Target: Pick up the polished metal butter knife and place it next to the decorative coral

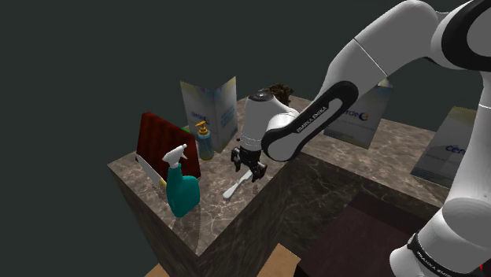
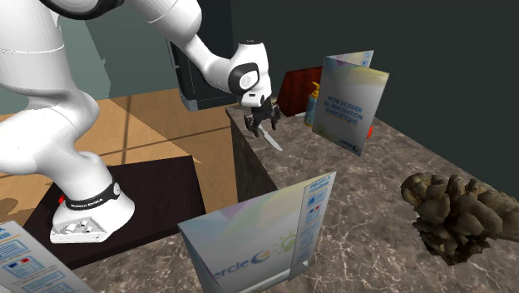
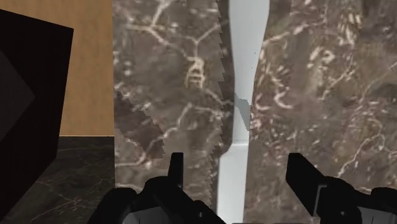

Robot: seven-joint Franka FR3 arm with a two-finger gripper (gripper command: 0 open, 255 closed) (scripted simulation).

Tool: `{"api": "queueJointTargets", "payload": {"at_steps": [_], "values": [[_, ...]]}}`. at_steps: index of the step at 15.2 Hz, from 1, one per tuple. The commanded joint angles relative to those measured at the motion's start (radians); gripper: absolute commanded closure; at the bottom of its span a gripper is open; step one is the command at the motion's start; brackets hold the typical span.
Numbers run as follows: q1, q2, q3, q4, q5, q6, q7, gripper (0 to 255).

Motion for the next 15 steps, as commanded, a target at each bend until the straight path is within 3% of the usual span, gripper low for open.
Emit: {"api": "queueJointTargets", "payload": {"at_steps": [1,3,10,15], "values": [[0.003,-0.014,0.025,0.043,0.047,-0.089,0.002,0],[0.010,-0.023,0.041,0.083,0.080,-0.164,0.009,0],[0.048,0.067,-0.005,0.087,-0.003,-0.094,0.064,0],[0.048,0.067,-0.006,0.087,-0.002,-0.094,0.064,0]]}}
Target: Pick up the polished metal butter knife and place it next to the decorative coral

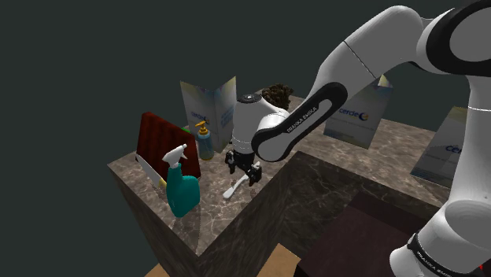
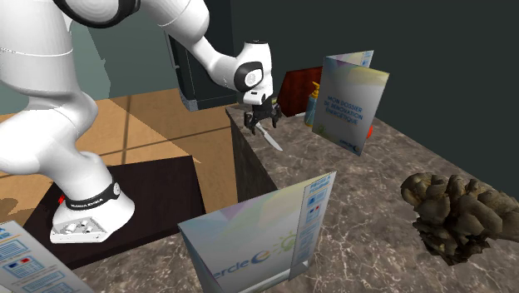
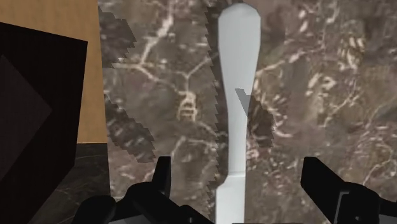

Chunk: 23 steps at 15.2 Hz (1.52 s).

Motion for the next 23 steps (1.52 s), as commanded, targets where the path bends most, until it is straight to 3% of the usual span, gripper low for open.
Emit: {"api": "queueJointTargets", "payload": {"at_steps": [1,3,4,13,23], "values": [[0.000,0.000,0.000,0.000,0.000,0.001,0.000,0],[0.000,0.000,0.000,0.000,0.000,0.000,0.000,0],[0.000,0.000,0.000,0.000,0.000,0.000,0.000,255],[-0.001,0.000,0.000,0.000,-0.001,0.001,0.000,255],[-0.044,-0.102,0.056,0.017,0.098,-0.102,-0.068,255]]}}
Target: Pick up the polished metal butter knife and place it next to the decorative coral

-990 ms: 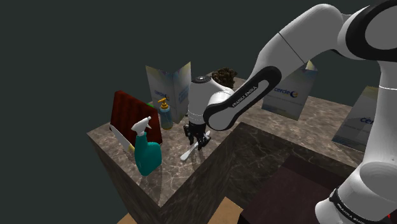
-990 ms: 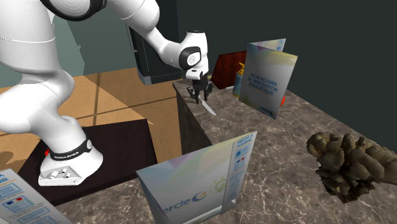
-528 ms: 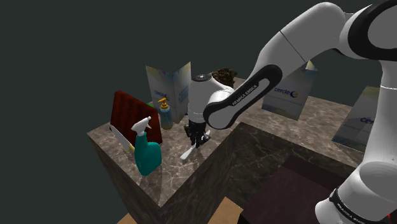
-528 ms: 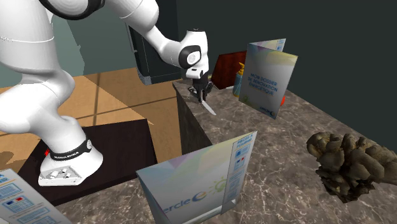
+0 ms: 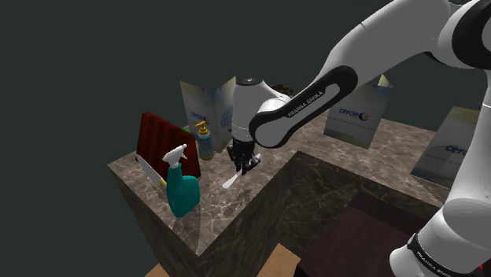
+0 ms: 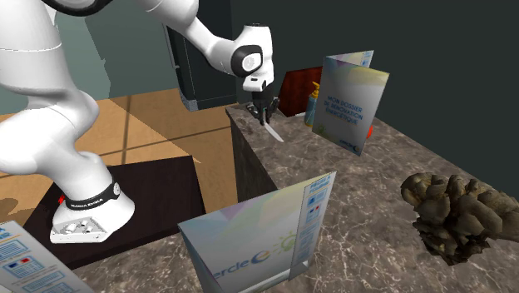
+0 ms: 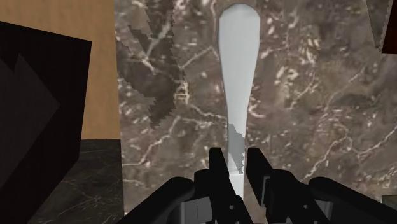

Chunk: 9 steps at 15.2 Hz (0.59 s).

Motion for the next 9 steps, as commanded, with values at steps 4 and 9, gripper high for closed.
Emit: {"api": "queueJointTargets", "payload": {"at_steps": [4,9], "values": [[-0.016,-0.050,0.022,0.015,0.048,-0.055,-0.031,255],[-0.028,-0.094,0.036,0.037,0.090,-0.112,-0.060,255]]}}
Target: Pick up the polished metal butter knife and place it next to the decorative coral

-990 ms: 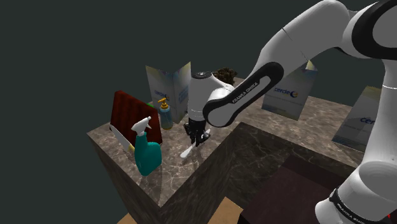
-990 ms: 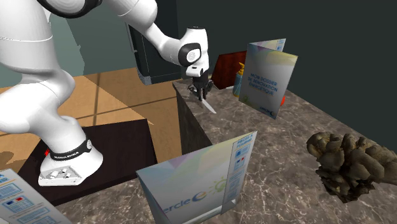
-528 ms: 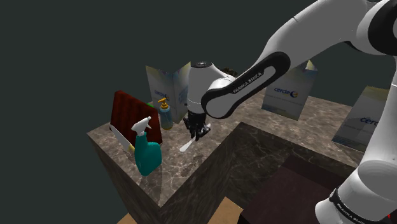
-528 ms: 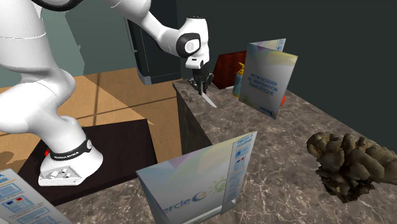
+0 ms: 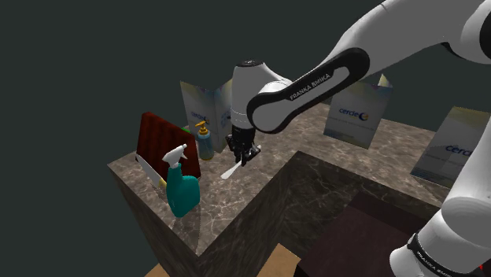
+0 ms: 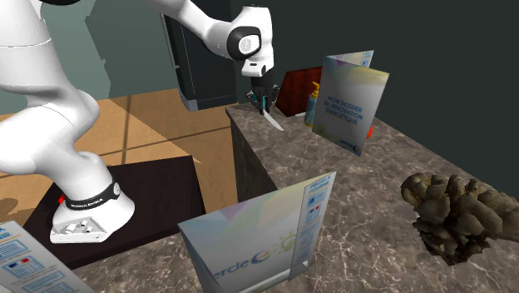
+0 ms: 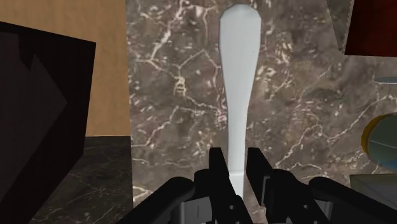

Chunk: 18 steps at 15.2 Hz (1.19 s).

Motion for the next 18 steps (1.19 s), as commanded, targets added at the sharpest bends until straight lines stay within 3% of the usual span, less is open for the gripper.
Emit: {"api": "queueJointTargets", "payload": {"at_steps": [1,18], "values": [[-0.006,-0.017,0.005,0.012,0.017,-0.026,-0.013,255],[-0.026,-0.127,0.021,0.136,0.113,-0.234,-0.081,255]]}}
